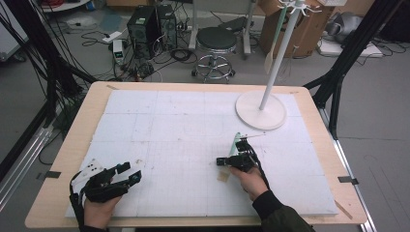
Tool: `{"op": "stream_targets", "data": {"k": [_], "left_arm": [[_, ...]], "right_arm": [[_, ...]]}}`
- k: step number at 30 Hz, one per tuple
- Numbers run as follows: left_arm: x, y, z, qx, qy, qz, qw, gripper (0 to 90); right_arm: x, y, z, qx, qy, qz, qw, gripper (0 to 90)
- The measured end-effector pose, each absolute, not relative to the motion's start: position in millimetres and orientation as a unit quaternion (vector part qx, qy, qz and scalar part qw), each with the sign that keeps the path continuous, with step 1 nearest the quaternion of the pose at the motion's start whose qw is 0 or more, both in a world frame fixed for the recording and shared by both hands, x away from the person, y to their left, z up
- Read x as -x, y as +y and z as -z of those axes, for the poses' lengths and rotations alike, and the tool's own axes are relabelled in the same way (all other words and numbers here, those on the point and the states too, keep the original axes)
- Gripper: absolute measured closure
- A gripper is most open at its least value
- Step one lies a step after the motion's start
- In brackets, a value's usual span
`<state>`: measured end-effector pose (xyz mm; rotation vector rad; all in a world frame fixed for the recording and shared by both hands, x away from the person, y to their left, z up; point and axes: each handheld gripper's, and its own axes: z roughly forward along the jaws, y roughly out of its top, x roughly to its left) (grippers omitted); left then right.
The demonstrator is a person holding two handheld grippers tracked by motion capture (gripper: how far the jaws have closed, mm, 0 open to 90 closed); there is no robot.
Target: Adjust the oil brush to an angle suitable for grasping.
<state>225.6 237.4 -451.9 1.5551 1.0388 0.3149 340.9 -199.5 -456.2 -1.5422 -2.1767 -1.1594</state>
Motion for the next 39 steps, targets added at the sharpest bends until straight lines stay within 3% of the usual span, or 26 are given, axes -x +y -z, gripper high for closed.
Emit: {"op": "stream_targets", "data": {"k": [14, 39], "left_arm": [[-227, 236, 452, -0.668, 0.445, -0.135, 0.581, 33.7], [-226, 235, 452, -0.669, 0.446, -0.136, 0.579, 33.8]], "right_arm": [[-336, -222, 449, 0.531, -0.754, 0.380, 0.065, 90.0], [-333, -274, 451, 0.569, -0.723, 0.386, 0.067, 90.0]]}}
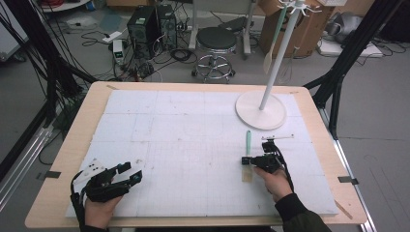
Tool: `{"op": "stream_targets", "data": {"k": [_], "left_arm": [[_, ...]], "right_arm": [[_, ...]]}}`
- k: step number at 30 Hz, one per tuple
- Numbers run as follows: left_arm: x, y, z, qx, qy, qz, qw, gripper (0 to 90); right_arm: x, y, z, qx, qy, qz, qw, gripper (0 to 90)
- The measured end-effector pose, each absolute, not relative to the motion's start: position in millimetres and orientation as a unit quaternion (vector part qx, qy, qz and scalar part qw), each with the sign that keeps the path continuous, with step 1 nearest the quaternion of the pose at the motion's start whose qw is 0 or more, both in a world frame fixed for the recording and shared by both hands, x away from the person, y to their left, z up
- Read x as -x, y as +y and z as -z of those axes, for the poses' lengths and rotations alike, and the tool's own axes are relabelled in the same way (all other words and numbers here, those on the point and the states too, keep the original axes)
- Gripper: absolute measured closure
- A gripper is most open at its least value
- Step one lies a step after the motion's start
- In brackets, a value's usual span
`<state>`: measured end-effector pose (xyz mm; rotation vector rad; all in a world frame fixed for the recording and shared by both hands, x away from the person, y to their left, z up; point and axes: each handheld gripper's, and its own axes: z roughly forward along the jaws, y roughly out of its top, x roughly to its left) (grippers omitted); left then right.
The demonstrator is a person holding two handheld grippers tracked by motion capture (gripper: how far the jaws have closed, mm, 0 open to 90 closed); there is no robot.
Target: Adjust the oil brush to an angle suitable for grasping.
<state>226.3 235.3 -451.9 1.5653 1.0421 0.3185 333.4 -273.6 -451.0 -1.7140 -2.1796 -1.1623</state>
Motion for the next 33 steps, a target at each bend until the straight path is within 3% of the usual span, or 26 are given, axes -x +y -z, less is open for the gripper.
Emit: {"op": "stream_targets", "data": {"k": [16, 27, 33], "left_arm": [[-226, 236, 452, -0.668, 0.446, -0.135, 0.580, 33.8], [-224, 236, 452, -0.667, 0.448, -0.137, 0.579, 33.8], [-221, 236, 452, -0.666, 0.453, -0.138, 0.576, 33.8]], "right_arm": [[-330, -311, 449, 0.578, -0.697, 0.416, 0.084, 90.0], [-361, -334, 451, 0.619, -0.665, 0.416, 0.043, 90.0], [-375, -339, 459, 0.641, -0.642, 0.418, 0.050, 90.0]]}}
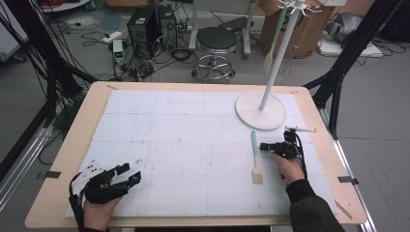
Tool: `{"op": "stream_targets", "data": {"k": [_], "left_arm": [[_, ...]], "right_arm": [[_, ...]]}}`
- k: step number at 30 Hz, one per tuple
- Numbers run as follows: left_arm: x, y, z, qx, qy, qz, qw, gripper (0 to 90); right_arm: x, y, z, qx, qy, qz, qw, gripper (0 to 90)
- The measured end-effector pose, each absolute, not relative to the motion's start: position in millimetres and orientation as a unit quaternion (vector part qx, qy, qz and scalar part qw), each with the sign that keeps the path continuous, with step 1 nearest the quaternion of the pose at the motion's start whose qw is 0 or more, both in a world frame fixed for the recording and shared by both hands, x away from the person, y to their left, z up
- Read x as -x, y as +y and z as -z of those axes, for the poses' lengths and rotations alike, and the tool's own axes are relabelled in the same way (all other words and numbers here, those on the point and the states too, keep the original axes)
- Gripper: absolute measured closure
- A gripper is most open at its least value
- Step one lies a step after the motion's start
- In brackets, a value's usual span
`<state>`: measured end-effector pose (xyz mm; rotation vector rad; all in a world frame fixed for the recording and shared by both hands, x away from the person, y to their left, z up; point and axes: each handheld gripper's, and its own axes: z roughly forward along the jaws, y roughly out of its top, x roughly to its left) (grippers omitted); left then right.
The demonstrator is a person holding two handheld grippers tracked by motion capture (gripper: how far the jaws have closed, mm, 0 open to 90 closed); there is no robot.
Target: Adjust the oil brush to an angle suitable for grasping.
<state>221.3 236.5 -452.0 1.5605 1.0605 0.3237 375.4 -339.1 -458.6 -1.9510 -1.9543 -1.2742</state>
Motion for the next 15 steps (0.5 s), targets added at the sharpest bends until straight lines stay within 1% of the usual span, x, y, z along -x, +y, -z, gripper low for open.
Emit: {"op": "stream_targets", "data": {"k": [4, 11, 15], "left_arm": [[-218, 237, 452, -0.666, 0.456, -0.138, 0.574, 33.8], [-210, 238, 453, -0.665, 0.462, -0.140, 0.571, 33.6], [-208, 242, 453, -0.662, 0.463, -0.139, 0.573, 33.6]], "right_arm": [[-385, -333, 457, 0.636, -0.651, 0.412, 0.045, 90.0], [-396, -314, 459, 0.630, -0.652, 0.417, 0.058, 90.0], [-399, -303, 456, 0.621, -0.668, 0.406, 0.057, 90.0]]}}
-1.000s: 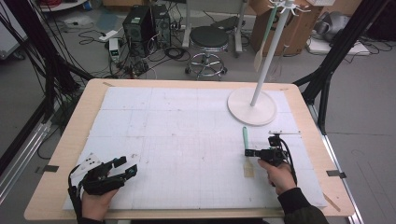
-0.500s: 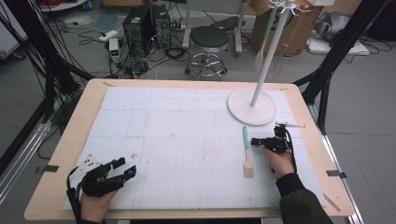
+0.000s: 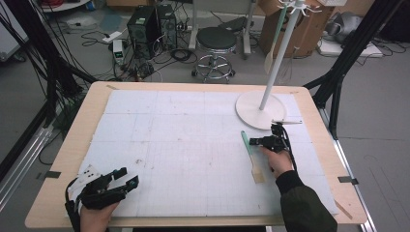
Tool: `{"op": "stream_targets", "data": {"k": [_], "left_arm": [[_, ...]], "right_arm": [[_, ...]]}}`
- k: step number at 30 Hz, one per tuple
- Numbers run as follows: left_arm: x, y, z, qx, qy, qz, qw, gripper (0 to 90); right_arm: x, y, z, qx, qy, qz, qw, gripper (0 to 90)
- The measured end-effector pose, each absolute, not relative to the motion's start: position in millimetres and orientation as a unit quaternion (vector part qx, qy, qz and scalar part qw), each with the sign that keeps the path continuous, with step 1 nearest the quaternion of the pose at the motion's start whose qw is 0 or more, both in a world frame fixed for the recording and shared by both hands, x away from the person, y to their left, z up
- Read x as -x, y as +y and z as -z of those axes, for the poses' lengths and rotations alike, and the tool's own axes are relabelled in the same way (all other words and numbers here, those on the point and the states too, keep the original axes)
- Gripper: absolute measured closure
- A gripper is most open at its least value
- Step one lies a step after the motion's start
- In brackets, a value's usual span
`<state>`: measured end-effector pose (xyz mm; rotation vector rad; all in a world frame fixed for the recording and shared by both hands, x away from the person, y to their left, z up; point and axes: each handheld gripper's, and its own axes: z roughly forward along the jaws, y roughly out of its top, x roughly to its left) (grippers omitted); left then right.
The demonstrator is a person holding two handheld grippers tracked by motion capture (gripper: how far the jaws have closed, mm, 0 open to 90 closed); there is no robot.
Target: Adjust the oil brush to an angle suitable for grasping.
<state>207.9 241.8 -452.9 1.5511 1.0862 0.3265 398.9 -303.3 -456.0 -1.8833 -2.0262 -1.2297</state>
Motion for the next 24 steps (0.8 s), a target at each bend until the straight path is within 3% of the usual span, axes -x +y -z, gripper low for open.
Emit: {"op": "stream_targets", "data": {"k": [24], "left_arm": [[-209, 241, 453, -0.666, 0.458, -0.131, 0.574, 33.5]], "right_arm": [[-404, -227, 454, 0.562, -0.722, 0.388, 0.110, 90.0]]}}
